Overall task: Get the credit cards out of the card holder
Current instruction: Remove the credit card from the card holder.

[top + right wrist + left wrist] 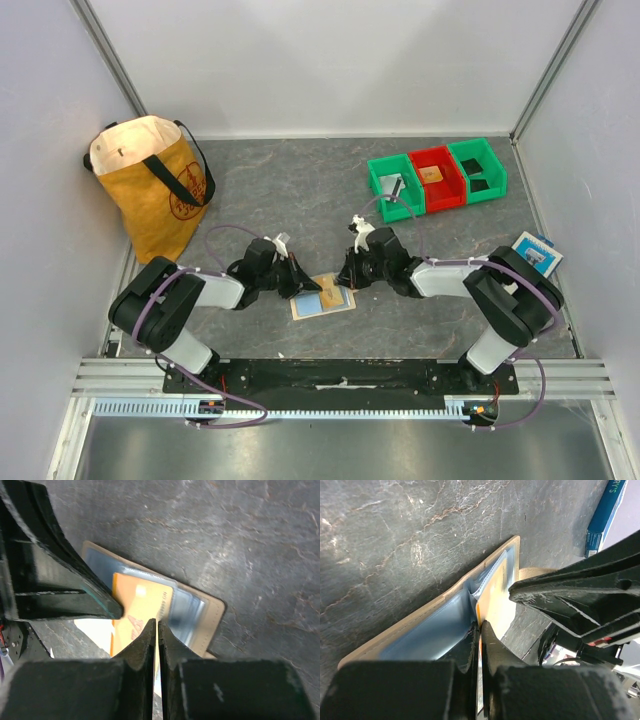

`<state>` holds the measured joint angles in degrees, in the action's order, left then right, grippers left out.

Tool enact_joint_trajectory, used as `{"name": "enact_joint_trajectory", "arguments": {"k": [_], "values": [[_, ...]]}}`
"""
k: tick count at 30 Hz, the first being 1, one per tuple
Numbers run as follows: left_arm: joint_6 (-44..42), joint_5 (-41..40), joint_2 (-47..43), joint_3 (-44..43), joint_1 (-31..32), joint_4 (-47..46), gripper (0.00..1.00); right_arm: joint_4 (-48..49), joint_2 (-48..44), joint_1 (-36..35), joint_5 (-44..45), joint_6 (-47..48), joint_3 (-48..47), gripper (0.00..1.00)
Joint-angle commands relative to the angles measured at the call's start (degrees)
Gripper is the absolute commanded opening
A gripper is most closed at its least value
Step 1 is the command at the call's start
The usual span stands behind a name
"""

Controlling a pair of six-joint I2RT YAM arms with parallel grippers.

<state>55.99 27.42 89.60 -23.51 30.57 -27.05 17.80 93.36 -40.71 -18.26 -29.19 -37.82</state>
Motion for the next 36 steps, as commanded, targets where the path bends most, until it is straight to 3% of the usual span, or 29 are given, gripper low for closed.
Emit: {"name": "enact_joint_trajectory", "arguments": {"k": [1,14,25,36], "values": [[-4.13,0.00,-0.30,-1.80,-0.07,3.93,0.03,3.55,1.56,0.89,-1.25,-1.22,2.49,0.09],[0.70,-1.76,-6.54,1.79,0.11,4.47,0.28,4.52,3.05,1.25,-1.34,-2.72,5.92,0.08],[4.21,-0.79,-5.58,3.29,0.72,0.25,0.26,4.70,3.05,1.25,-1.60,-2.72,5.92,0.08],[7.20,1.67,-1.62,4.70,1.60,-6.96,0.18,4.78,3.32,1.25,-1.60,-2.71,5.74,0.08]]}}
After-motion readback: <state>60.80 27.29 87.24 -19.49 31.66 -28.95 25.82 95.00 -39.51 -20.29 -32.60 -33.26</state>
